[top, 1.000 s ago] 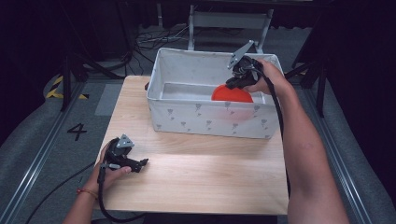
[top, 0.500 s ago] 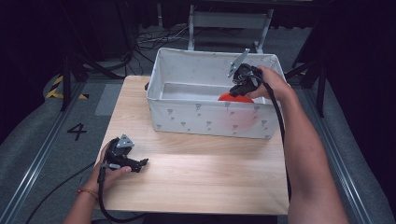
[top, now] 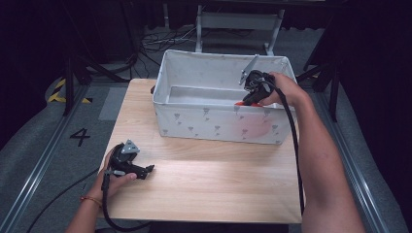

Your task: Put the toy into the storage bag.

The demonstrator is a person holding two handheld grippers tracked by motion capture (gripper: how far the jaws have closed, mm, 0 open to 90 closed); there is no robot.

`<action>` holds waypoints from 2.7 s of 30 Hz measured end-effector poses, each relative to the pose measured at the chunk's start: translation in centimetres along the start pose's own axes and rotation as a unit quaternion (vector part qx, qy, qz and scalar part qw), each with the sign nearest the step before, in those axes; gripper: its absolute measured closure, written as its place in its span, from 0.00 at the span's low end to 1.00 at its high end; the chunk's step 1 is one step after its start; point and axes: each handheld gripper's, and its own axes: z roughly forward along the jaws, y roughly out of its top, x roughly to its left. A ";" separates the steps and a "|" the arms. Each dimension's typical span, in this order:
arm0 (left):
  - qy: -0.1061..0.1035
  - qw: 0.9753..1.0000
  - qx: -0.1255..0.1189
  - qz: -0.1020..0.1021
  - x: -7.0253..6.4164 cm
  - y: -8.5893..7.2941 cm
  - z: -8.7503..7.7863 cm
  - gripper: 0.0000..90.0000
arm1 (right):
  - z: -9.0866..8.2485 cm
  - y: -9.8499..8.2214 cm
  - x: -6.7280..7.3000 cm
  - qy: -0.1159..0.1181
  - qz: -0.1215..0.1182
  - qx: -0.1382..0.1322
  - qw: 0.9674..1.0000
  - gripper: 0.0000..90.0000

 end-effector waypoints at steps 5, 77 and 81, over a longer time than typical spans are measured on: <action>0.000 1.000 0.000 0.000 0.0 0.0 0.0 0.00 | 0.0 -0.1 0.0 0.010 0.009 0.008 1.000 0.90; 0.003 1.000 -0.002 -0.002 -0.1 0.0 0.0 0.00 | -4.7 -6.7 6.1 -0.170 0.172 -0.233 0.942 0.29; 0.004 1.000 -0.002 -0.001 0.0 0.0 0.0 0.00 | -4.9 -7.6 7.0 -0.171 0.168 -0.238 0.941 0.29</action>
